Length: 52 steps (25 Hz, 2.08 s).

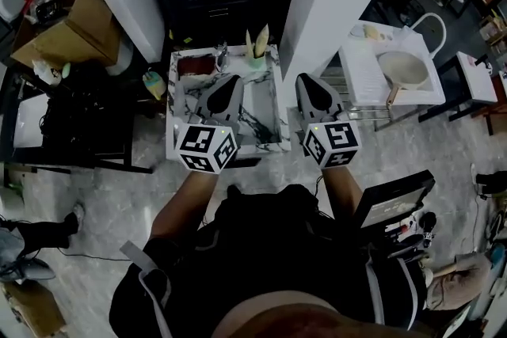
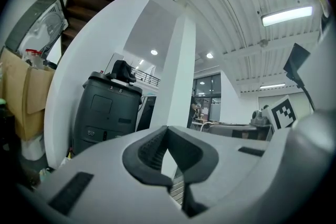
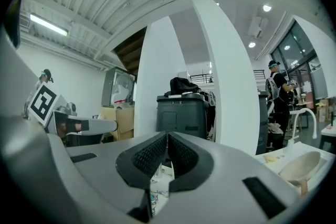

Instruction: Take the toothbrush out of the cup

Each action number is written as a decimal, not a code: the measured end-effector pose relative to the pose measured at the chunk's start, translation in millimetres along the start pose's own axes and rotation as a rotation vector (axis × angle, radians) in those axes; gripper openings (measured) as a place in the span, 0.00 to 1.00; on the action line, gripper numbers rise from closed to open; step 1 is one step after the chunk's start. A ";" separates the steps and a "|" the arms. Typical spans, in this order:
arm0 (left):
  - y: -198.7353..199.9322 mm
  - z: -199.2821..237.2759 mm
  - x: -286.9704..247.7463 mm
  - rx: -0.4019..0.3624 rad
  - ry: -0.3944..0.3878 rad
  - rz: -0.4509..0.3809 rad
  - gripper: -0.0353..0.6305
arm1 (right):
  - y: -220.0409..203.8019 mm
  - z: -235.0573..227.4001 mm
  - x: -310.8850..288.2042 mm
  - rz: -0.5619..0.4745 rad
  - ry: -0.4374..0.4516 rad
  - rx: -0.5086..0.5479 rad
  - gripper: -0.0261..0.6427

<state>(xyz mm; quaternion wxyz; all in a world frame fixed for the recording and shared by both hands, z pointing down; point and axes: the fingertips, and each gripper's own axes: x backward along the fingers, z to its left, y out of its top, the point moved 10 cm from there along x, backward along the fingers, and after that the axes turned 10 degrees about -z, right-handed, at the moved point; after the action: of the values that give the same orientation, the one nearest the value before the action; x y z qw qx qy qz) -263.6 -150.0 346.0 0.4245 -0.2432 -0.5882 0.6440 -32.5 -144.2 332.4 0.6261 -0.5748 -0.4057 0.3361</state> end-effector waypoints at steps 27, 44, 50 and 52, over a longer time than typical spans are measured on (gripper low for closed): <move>-60.6 7.6 -96.5 -0.015 0.301 0.065 0.06 | -65.8 -105.8 -123.9 0.088 0.279 -0.108 0.20; -123.3 45.5 -128.8 0.015 0.412 0.154 0.12 | -151.2 -129.4 -196.5 0.205 0.344 -0.131 0.26; -151.4 51.4 -136.1 0.027 0.470 0.167 0.15 | -193.7 -136.2 -220.0 0.264 0.387 -0.148 0.29; -159.2 53.2 -138.5 0.028 0.477 0.170 0.16 | -206.2 -136.6 -227.3 0.277 0.401 -0.149 0.30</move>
<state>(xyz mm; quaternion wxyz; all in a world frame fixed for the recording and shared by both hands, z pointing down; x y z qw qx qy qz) -193.1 -303.1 483.8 0.4990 -0.4311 -0.4399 0.6096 -20.8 -430.3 508.1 0.5980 -0.7247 -0.2142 0.2670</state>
